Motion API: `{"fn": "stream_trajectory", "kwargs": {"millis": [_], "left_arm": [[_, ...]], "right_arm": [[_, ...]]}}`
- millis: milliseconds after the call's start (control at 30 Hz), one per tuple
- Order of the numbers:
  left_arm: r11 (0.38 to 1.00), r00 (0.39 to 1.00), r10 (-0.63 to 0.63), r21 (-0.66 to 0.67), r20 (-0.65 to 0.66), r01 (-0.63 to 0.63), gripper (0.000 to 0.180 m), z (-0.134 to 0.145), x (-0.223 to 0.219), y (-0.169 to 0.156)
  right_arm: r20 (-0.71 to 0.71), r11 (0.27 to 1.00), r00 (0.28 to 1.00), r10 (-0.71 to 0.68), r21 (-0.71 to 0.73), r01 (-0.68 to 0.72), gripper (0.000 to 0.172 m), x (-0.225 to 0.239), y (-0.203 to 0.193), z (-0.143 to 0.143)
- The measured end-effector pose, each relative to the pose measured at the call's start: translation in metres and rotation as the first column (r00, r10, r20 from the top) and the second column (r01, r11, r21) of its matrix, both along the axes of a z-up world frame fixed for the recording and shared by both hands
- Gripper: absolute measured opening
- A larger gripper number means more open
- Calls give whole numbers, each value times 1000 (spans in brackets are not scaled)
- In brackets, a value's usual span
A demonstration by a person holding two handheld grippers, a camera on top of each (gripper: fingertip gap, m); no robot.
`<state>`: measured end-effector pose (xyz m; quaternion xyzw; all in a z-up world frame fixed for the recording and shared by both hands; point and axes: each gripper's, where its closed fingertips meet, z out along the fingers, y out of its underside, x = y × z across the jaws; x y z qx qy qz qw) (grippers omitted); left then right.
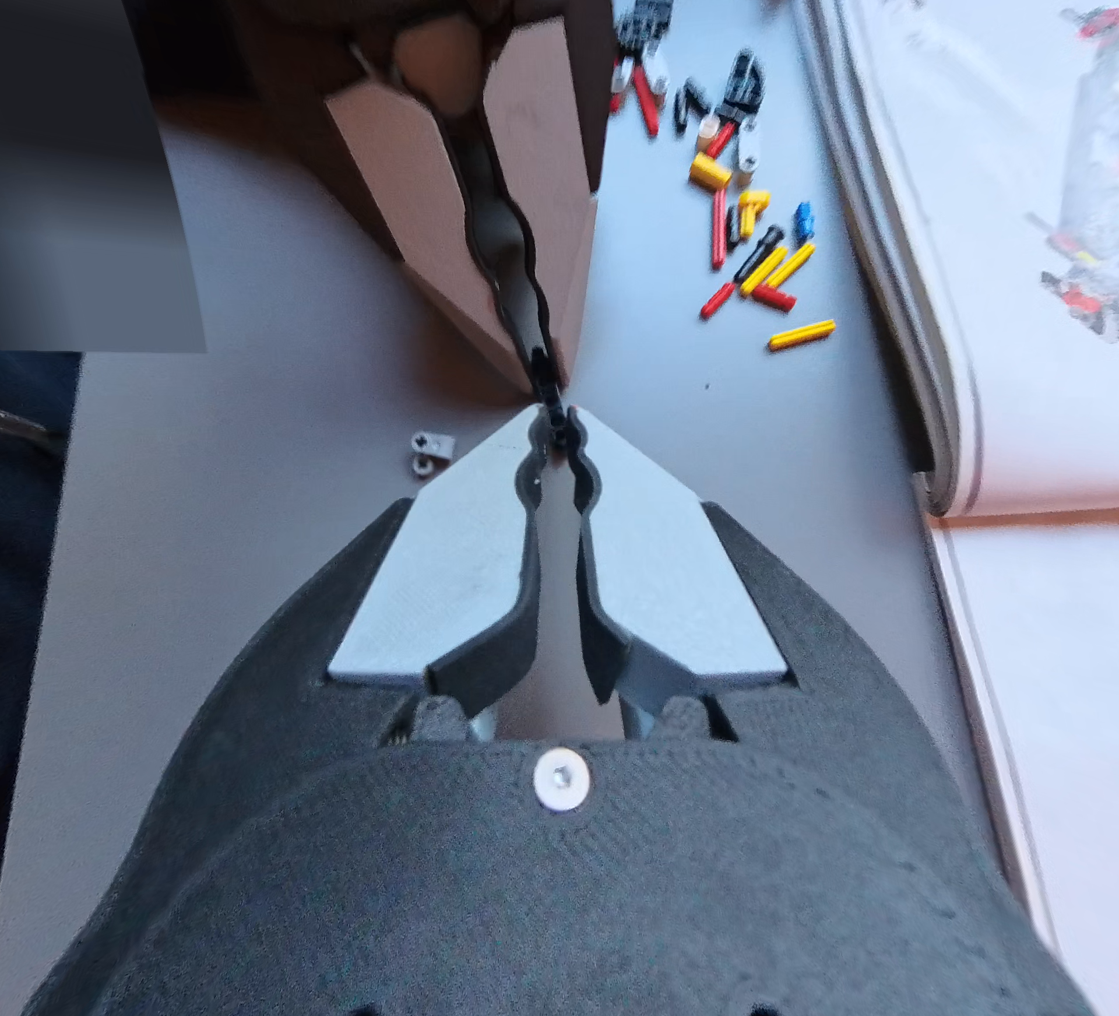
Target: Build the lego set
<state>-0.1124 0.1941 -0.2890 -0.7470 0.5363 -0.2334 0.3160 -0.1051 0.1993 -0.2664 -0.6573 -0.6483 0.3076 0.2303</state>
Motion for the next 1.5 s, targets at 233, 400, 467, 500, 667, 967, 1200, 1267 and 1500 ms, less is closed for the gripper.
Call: {"fn": "stream_trajectory", "kwargs": {"millis": [233, 400, 467, 500, 667, 967, 1200, 1267, 1500], "left_arm": [[1000, 1000, 0, -1, -3, 0, 6, 0, 0, 0], [1000, 1000, 1, 0, -3, -1, 6, -1, 0, 0], [1000, 1000, 1, 3, -4, -1, 6, -1, 0, 0], [1000, 1000, 1, 5, -5, -1, 6, -1, 0, 1], [1000, 1000, -1, 8, -6, 1, 6, -1, 0, 0], [999, 1000, -1, 47, -18, 2, 6, 0, 0, 0], [999, 999, 39, 21, -7, -39, 24, 0, -5, 4], [999, 999, 42, 0, 3, -42, 25, 1, -7, 3], [996, 995, 86, -24, 44, -85, 26, 6, -19, 9]], "right_arm": [[-62, 997, 996, -70, 23, 71, 0, 2, -2, -2], [-46, 993, 995, -85, 76, 88, 0, 2, -1, -7], [-81, 990, 992, -99, 96, 107, 0, 1, 2, -1], [-90, 989, 991, -102, 94, 110, 0, 1, 2, -1], [-120, 985, 984, -135, 94, 147, 0, -5, 3, 1], [-297, 976, 944, -145, 116, 186, 0, -6, -1, 16], [-351, 972, 918, -187, 72, 225, 0, 0, 7, 27], [-354, 968, 917, -184, 96, 232, 0, 2, 8, 29], [-377, 890, 874, -307, 211, 404, 0, 19, 37, 43]]}}
